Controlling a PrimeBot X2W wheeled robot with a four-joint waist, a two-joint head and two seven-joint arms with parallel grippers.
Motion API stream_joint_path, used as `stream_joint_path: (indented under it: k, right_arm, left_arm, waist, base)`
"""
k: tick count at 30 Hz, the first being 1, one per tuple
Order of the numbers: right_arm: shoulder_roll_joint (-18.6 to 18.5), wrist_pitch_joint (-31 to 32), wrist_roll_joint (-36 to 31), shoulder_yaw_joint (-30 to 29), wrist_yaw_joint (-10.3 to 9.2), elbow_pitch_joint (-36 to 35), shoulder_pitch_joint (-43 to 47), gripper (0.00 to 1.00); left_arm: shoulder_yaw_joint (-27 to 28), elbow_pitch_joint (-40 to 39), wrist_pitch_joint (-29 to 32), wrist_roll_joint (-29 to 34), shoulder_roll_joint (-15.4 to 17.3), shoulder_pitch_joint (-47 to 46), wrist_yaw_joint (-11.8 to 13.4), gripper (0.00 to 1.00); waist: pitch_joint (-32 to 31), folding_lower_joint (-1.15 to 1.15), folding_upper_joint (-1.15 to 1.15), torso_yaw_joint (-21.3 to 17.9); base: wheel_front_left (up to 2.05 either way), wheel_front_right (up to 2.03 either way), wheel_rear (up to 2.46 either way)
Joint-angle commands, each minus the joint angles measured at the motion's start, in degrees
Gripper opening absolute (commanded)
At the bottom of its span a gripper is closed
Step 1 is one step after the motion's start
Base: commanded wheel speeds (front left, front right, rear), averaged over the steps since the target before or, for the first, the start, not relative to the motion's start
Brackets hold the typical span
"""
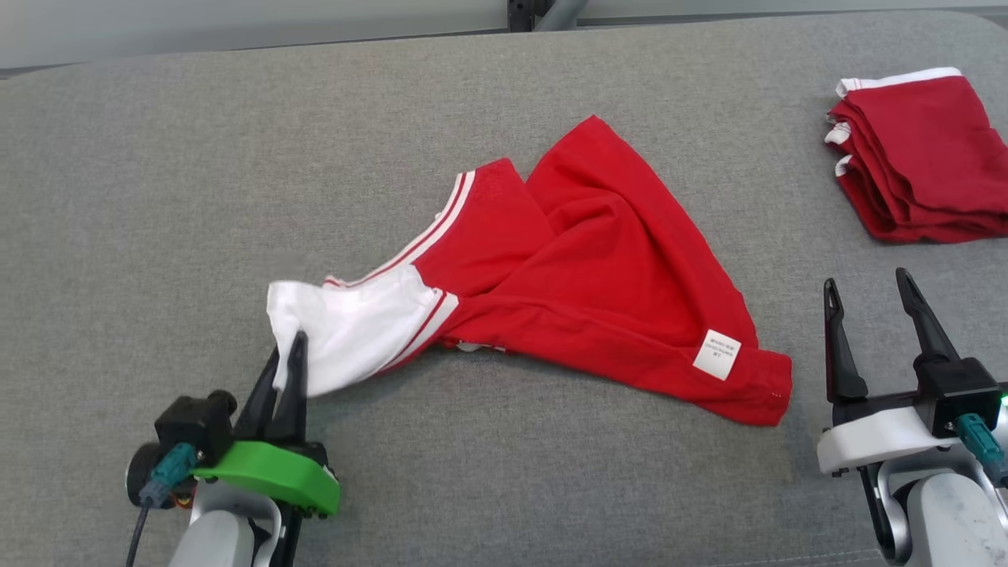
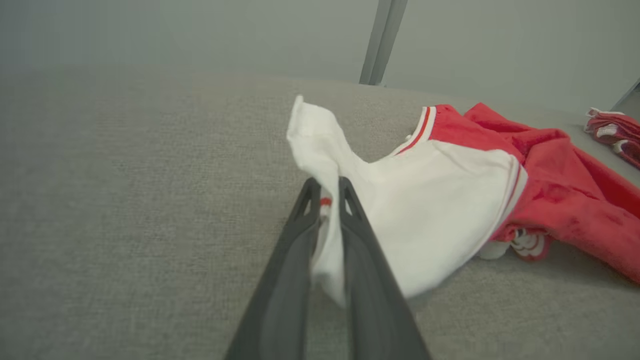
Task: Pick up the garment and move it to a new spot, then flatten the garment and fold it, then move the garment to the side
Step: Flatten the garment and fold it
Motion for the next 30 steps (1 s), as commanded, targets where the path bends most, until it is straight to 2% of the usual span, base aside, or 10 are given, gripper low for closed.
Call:
stream_joint_path:
  k: [1, 4, 5, 6, 7, 15, 20, 25, 30]
  right_arm:
    - [-0.1, -0.14, 0.21, 0.12, -0.09, 0.24, 0.57, 1.0]
    - [-0.17, -0.14, 0.19, 0.33, -0.09, 0.49, 0.4, 1.0]
    - [-0.19, -0.14, 0.19, 0.39, -0.09, 0.55, 0.43, 1.0]
    - [-0.2, -0.14, 0.22, 0.44, -0.09, 0.57, 0.49, 1.0]
    - [-0.23, -0.14, 0.25, 0.47, -0.09, 0.59, 0.57, 1.0]
    - [-0.33, -0.14, 0.48, 0.67, -0.09, 0.99, 0.89, 1.0]
    - [-0.42, -0.14, 0.52, 1.23, -0.09, 1.46, 0.57, 1.0]
    - [-0.54, -0.14, 0.54, 2.29, -0.09, 1.71, 0.49, 1.0]
    - [-1.27, -0.14, 1.62, 5.86, -0.09, 2.05, -0.51, 1.0]
  left_arm:
    - [0.09, 1.31, -0.15, -0.46, -0.46, 1.47, -0.18, 0.11]
    - [-0.37, 3.77, -0.17, -1.0, -0.8, 2.04, -0.19, 0.43]
    - [-0.5, 4.37, -0.17, -1.13, -0.87, 2.0, -0.19, 0.59]
    - [-0.4, 4.89, -0.16, -1.42, -0.96, 1.88, -0.19, 0.92]
    - [-0.25, 5.11, -0.17, -1.66, -0.88, 1.72, -0.19, 1.0]
    - [1.23, 5.11, -0.16, -2.08, 0.68, 0.73, -0.19, 1.0]
    - [-1.48, 6.68, -0.16, -1.03, 0.89, -3.12, -0.17, 1.0]
    - [-5.34, 7.89, 0.47, -0.65, -0.24, -7.63, -0.17, 1.0]
    - [-6.75, 7.93, 0.17, -0.58, -1.16, -9.5, -0.16, 1.0]
  waist:
    - [-0.53, 0.0, 0.08, 0.8]
    - [-0.86, 0.0, 0.08, 1.23]
    - [-0.97, 0.0, 0.08, 1.34]
    - [-1.08, 0.0, 0.08, 1.44]
    - [-1.16, 0.0, 0.08, 1.52]
    - [-1.68, 0.0, 0.08, 1.51]
    - [-1.88, 0.0, 0.08, 0.92]
    - [-2.18, 0.0, 0.08, -0.06]
    - [-2.57, 0.0, 0.08, -0.66]
  base:
    - [0.0, 0.0, 0.0]
    - [0.0, 0.0, 0.0]
    - [0.0, 0.0, 0.0]
    - [0.0, 0.0, 0.0]
    - [0.0, 0.0, 0.0]
    - [0.0, 0.0, 0.0]
    - [0.0, 0.0, 0.0]
    - [0.0, 0.0, 0.0]
    - [0.0, 0.0, 0.0]
